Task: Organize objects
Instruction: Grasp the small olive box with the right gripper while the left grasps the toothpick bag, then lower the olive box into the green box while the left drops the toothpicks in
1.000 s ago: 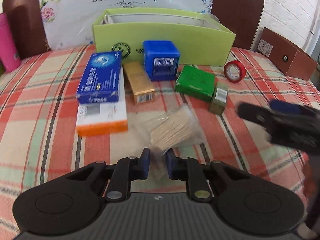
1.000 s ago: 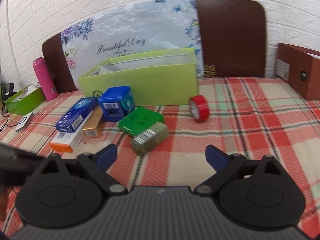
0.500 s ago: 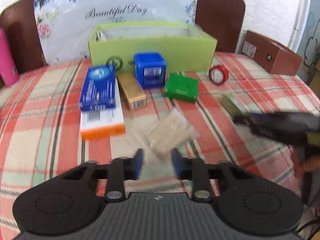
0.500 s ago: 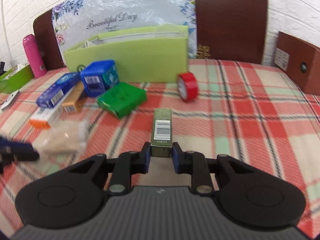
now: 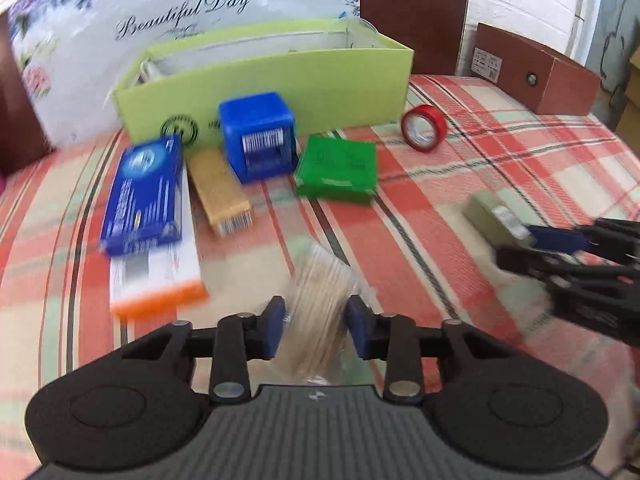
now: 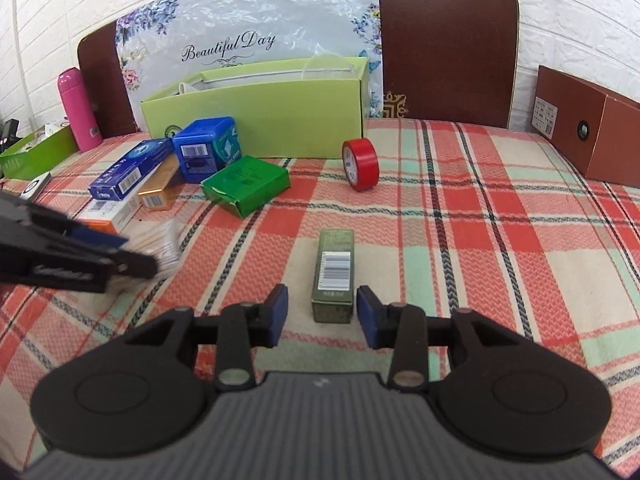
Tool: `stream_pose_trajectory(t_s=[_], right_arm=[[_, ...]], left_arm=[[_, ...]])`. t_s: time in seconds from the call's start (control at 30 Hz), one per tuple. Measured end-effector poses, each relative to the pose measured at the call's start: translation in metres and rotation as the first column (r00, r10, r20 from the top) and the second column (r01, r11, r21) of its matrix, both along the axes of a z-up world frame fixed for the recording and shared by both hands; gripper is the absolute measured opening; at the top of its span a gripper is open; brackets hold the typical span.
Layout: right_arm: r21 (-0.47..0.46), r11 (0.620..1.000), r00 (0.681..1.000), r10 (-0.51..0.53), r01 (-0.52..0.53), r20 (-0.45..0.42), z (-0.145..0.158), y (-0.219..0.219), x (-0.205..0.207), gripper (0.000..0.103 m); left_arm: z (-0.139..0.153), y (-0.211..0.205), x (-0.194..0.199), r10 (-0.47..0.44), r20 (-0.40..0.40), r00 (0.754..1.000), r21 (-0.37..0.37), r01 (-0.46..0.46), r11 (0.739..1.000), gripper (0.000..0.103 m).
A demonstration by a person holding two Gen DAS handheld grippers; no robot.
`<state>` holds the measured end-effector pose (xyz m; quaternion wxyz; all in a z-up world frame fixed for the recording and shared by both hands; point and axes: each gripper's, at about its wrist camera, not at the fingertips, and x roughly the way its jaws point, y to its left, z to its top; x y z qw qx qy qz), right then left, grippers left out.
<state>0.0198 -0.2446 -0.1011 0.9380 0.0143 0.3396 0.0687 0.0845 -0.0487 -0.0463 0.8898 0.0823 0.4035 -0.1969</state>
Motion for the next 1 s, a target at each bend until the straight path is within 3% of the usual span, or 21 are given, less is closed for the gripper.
stream_pose_trajectory(t_s=[0.1,0.17,0.23,0.3,0.33,0.37,0.6,0.67,0.77,0.9,1.0], right_arm=[[0.008,1.0,1.0,-0.011,0.011,-0.006,-0.002,0.001,0.006,0.037],[0.002,1.0,1.0,-0.013,0.013,-0.008,-0.002,0.002,0.007,0.037],[0.003,1.0,1.0,-0.013,0.013,-0.009,-0.002,0.002,0.007,0.037],[0.003,1.0,1.0,-0.019,0.019,-0.016,-0.003,0.002,0.009,0.037],[0.001,1.0,1.0,-0.023,0.023,-0.021,-0.004,0.001,0.011,0.037],[-0.001,1.0,0.999,-0.028,0.028,-0.023,-0.005,0.001,0.013,0.037],[-0.016,0.999,0.999,-0.037,0.036,-0.03,-0.008,0.006,0.021,0.036],[-0.025,0.999,0.999,-0.027,0.027,-0.026,-0.008,0.009,0.019,0.025],[-0.011,1.0,0.999,0.007,-0.008,-0.031,-0.005,0.016,0.015,0.022],[0.048,0.996,0.997,0.071,-0.07,-0.029,0.005,0.024,0.009,0.022],[0.073,0.992,0.994,0.106,-0.107,0.012,0.024,0.03,0.007,0.022]], left_arm=[[0.002,-0.001,-0.02,-0.038,0.012,0.999,-0.025,0.038,0.999,0.037],[0.001,-0.003,-0.022,-0.023,0.022,0.999,-0.009,0.023,1.0,0.064],[-0.001,-0.002,-0.019,-0.002,0.021,1.0,-0.016,0.003,1.0,0.066],[-0.004,0.0,-0.016,-0.005,-0.018,1.0,-0.041,0.004,0.999,0.063],[-0.006,0.0,-0.016,-0.013,-0.033,0.999,-0.05,0.012,0.999,0.051],[-0.006,-0.001,-0.017,-0.024,-0.038,0.999,-0.051,0.022,0.998,0.046],[-0.012,-0.009,-0.023,-0.042,-0.007,0.999,-0.03,0.042,0.999,0.054],[-0.011,-0.011,-0.025,-0.045,0.007,0.999,-0.018,0.046,0.999,0.035],[-0.009,-0.008,-0.022,-0.021,-0.008,1.0,-0.041,0.021,0.999,0.024],[-0.004,-0.001,-0.022,0.01,-0.034,0.999,-0.092,-0.013,0.996,0.022],[0.011,0.005,-0.023,0.018,-0.005,1.0,-0.115,-0.018,0.993,0.022]])
